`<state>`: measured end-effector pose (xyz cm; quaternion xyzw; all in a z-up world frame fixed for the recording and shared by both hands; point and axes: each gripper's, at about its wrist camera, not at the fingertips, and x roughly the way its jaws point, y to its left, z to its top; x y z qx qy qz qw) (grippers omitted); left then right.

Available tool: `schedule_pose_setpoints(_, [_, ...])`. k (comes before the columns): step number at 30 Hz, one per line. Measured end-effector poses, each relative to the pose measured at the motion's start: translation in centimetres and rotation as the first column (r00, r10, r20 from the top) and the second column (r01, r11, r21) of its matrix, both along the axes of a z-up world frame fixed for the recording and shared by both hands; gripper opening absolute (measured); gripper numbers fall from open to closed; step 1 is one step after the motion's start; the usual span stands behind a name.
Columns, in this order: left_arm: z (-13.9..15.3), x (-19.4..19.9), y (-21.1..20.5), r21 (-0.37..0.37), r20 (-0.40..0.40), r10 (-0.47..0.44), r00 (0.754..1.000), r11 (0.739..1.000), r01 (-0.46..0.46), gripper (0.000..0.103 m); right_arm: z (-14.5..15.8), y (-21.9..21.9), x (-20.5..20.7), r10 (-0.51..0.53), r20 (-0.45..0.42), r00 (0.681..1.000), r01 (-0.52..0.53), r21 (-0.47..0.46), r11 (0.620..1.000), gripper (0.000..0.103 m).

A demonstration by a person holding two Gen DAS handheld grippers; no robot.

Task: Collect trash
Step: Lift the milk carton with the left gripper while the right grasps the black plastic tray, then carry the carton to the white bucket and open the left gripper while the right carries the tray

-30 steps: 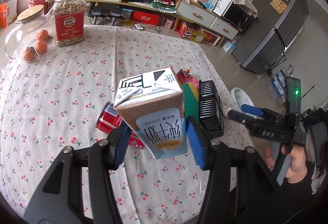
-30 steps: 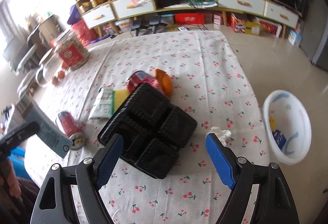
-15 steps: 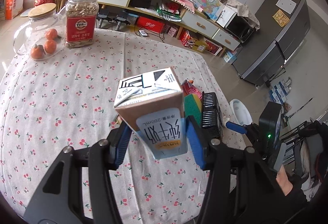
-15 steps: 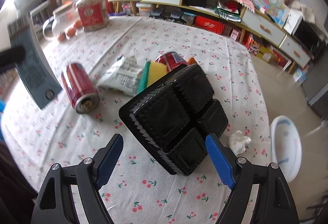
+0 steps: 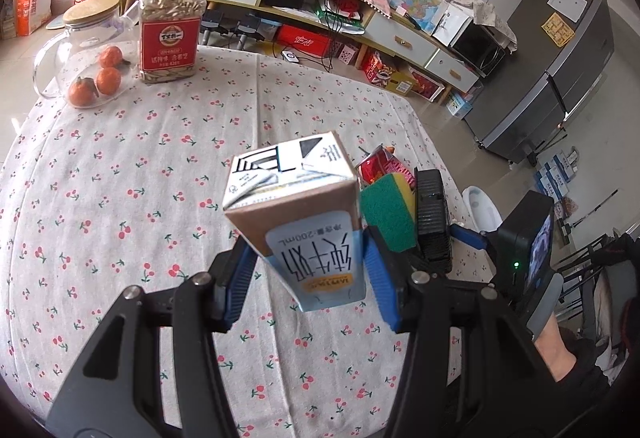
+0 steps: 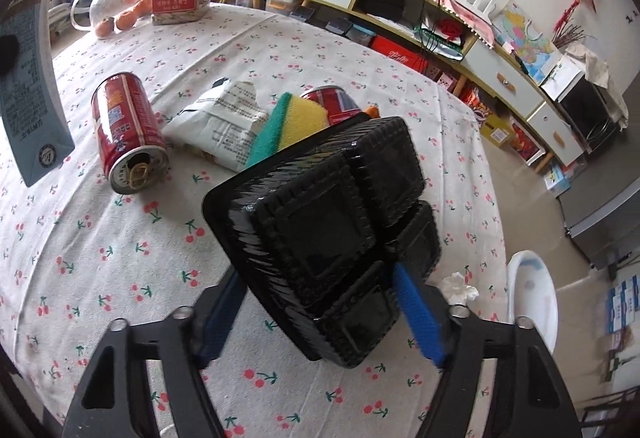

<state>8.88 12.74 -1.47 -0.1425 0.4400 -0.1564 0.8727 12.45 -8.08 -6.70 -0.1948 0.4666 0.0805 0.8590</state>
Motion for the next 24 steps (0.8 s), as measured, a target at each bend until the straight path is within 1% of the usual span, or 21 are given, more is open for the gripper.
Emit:
schedule_pose_setpoints(3, [0.1, -0.1, 0.0, -0.001, 0.000, -0.001, 1.000, 1.000, 0.001, 0.055, 0.9, -0.5, -0.2, -0.004, 0.023, 1.000, 0.004, 0.020, 1.000, 0.064])
schedule_pose_setpoints(4, [0.1, -0.1, -0.1, -0.001, 0.002, -0.001, 1.000, 1.000, 0.001, 0.055, 1.2, -0.6, -0.3, -0.005, 0.033, 0.999, 0.004, 0.024, 1.000, 0.056])
schedule_pose_setpoints(6, [0.2, -0.1, -0.1, -0.002, 0.004, -0.002, 1.000, 1.000, 0.002, 0.055, 2.1, -1.0, -0.5, 0.000, 0.056, 0.998, -0.002, 0.036, 0.999, 0.045])
schedule_pose_setpoints(8, [0.2, -0.1, -0.2, -0.002, 0.006, -0.004, 1.000, 1.000, 0.004, 0.055, 2.8, -1.7, -0.5, -0.010, 0.054, 0.998, 0.006, 0.074, 0.997, 0.040])
schedule_pose_setpoints(14, [0.2, 0.0, -0.7, 0.002, 0.009, -0.010, 1.000, 1.000, 0.010, 0.055, 4.5, -4.1, -0.5, -0.049, 0.034, 0.998, 0.040, 0.209, 0.977, 0.039])
schedule_pose_setpoints(24, [0.3, 0.5, -2.1, 0.005, 0.017, -0.029, 0.999, 1.000, 0.028, 0.055, 6.8, -7.5, -0.9, -0.082, 0.034, 0.996, 0.064, 0.371, 0.927, 0.038])
